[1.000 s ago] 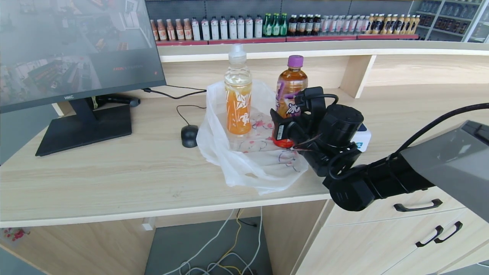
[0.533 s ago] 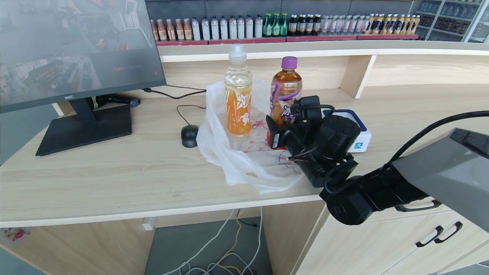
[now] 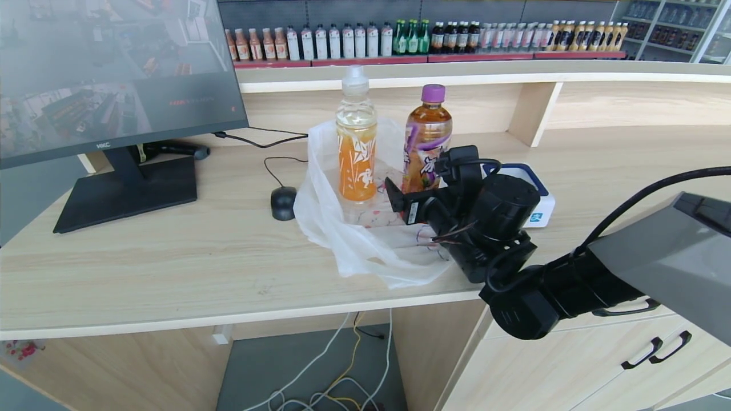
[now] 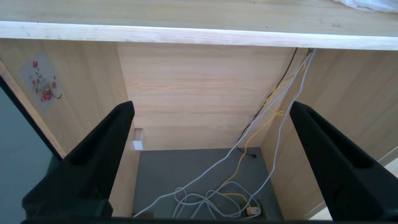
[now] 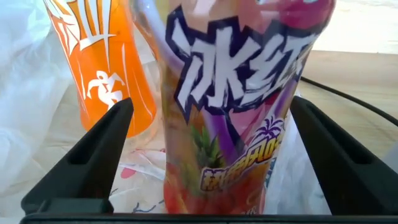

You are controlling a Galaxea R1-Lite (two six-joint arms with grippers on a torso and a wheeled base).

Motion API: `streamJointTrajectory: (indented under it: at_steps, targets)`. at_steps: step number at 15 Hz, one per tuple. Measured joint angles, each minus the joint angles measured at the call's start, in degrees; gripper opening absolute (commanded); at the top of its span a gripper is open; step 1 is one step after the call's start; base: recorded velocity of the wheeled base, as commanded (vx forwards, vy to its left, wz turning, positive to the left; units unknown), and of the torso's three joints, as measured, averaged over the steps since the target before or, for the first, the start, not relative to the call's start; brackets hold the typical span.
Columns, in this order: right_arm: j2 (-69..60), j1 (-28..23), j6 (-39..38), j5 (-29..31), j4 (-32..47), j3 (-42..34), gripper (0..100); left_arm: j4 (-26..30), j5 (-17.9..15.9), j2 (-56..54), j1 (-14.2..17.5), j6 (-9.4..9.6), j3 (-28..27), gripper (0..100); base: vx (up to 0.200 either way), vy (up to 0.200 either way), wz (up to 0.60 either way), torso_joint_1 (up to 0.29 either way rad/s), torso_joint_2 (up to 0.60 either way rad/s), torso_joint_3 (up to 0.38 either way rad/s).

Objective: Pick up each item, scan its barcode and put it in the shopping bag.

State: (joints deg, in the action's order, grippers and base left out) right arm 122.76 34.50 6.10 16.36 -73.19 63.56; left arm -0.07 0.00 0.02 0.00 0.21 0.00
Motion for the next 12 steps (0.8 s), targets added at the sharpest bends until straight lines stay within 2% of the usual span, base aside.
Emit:
streamJointTrajectory:
  at_steps: [5, 9, 12]
  targets:
    - [-4.18, 0.04, 0.17, -0.3, 0.04, -2.82, 100, 0.0, 0.0, 0.0, 0.0, 0.0, 0.0, 100, 0.0, 0.0, 0.0, 0.0, 0.0, 0.0]
    - [-13.89, 0.17, 0.44, -0.13, 0.01, -11.74, 100, 0.0, 0.02, 0.0, 0.0, 0.0, 0.0, 100, 0.0, 0.0, 0.0, 0.0, 0.0, 0.0]
    - [-24.27, 0.26, -0.02, -0.18, 0.0, -22.6, 100, 0.0, 0.05, 0.0, 0.0, -0.02, 0.0, 100, 0.0, 0.0, 0.0, 0.0, 0.0, 0.0]
